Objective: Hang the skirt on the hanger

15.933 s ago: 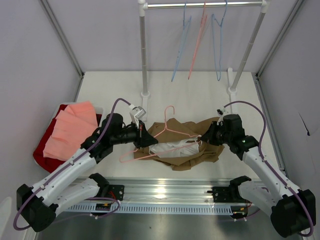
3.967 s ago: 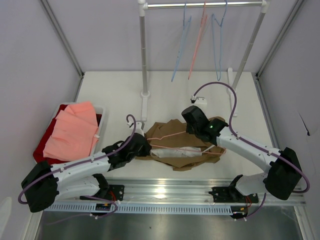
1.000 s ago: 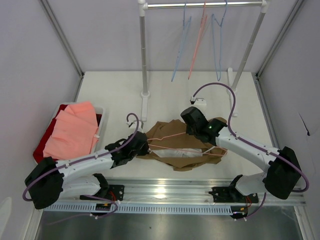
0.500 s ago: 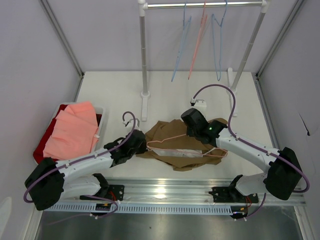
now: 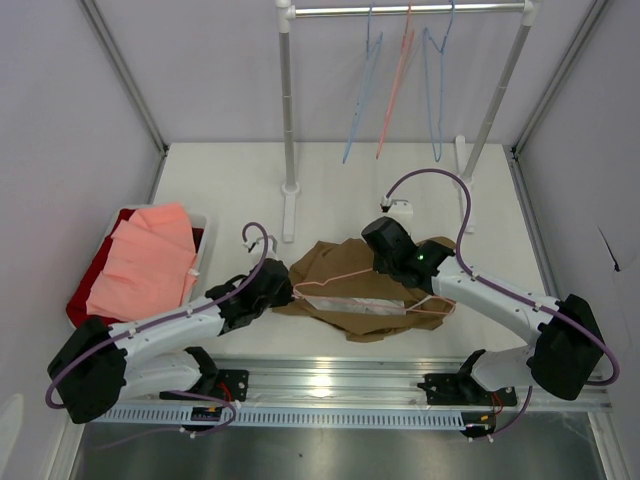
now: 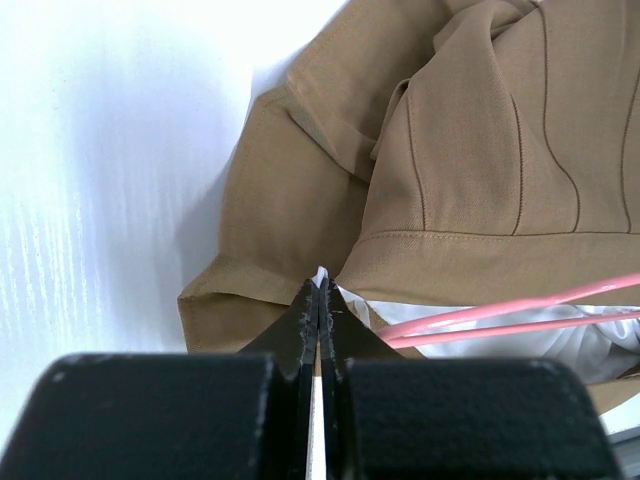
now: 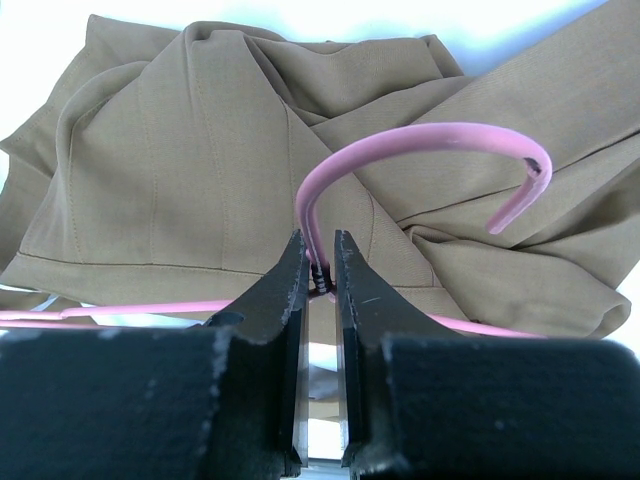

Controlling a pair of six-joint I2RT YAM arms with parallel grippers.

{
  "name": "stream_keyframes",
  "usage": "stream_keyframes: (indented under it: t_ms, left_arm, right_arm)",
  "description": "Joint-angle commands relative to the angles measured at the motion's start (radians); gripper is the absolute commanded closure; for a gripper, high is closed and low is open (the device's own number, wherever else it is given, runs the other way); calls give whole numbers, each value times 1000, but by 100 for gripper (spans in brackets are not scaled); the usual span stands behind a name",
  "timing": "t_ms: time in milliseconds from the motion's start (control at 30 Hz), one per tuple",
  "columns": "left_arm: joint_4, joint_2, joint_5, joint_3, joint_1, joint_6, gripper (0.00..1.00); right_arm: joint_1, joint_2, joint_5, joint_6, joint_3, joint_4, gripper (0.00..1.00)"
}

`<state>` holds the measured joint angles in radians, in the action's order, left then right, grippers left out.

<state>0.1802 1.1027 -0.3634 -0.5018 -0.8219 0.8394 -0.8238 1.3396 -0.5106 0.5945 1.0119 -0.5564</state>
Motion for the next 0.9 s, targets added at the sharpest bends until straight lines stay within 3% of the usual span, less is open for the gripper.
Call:
stream_keyframes:
  t_ms: [0, 867]
  left_arm:
    - [-36, -40, -25, 16, 12, 7, 100]
    - [-50, -32, 17, -40, 7, -66, 100]
  right_arm:
    - [-6, 0, -51, -7, 7, -28, 100]
    - [-37, 39, -98, -1, 13, 18, 100]
